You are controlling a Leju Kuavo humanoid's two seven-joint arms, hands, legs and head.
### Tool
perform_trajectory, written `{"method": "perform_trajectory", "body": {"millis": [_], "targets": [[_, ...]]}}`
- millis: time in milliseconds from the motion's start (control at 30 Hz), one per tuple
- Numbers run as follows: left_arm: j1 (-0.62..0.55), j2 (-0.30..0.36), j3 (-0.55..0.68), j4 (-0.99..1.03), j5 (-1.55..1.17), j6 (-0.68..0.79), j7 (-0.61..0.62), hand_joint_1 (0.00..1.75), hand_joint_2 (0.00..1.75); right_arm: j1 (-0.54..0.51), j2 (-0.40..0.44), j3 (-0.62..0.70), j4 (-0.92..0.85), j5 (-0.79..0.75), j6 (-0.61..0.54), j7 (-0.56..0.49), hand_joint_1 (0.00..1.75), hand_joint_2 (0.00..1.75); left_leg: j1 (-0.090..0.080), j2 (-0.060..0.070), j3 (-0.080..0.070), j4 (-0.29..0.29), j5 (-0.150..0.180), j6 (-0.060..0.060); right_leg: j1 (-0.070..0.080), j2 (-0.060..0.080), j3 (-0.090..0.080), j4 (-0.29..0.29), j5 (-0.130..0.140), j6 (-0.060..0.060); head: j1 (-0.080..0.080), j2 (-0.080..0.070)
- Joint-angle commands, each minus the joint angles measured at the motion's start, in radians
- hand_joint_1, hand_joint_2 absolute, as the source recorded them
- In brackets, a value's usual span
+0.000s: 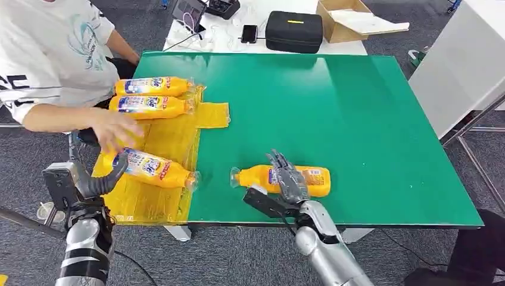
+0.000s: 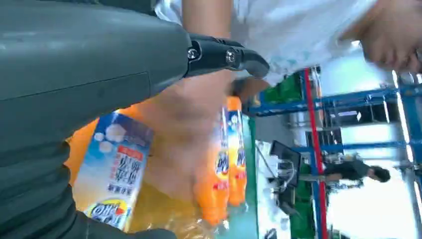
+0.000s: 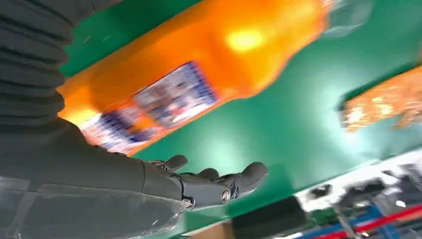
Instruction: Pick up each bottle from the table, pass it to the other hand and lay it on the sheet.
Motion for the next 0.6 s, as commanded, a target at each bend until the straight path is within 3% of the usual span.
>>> {"method": "perform_trajectory", "body": {"millis": [33, 300, 500, 600], "targets": [[-0.027, -0.009, 0.011, 0.092, -0.016, -0.007, 0.002, 0.0, 1.75, -0.059, -0.091, -0.046, 0.063, -0.005, 0.059, 0.034, 0.0, 1.75, -0.001, 0.001, 0.004, -0.001, -0.001, 0.001, 0.0, -0.001, 0.004, -0.001, -0.001, -0.001, 0.0, 0.0], [-0.032, -0.013, 0.019, 0.119, -0.02, -0.014, 0.002, 0.0, 1.75, -0.094, -0.114, -0.063, 0.112, -0.002, 0.09, 0.074, 0.0, 1.75, 0.0, 0.002, 0.005, -0.001, -0.002, 0.002, 0.0, 0.001, 0.005, -0.001, -0.001, -0.001, 0.0, 0.0], [-0.042, -0.013, 0.02, 0.14, -0.021, -0.017, 0.002, 0.0, 1.75, -0.147, -0.149, -0.065, 0.183, -0.033, 0.179, 0.07, 0.0, 1.75, -0.001, 0.001, 0.003, 0.0, 0.0, 0.002, 0.0, -0.001, 0.003, -0.001, 0.0, -0.001, 0.0, 0.0], [-0.06, -0.009, 0.015, 0.168, -0.022, -0.021, 0.002, 0.0, 1.75, -0.207, -0.182, -0.027, 0.255, -0.063, 0.285, 0.057, 0.0, 1.75, -0.001, 0.001, 0.004, -0.001, 0.0, 0.002, 0.0, -0.001, 0.005, -0.001, 0.0, -0.001, 0.0, 0.0]]}}
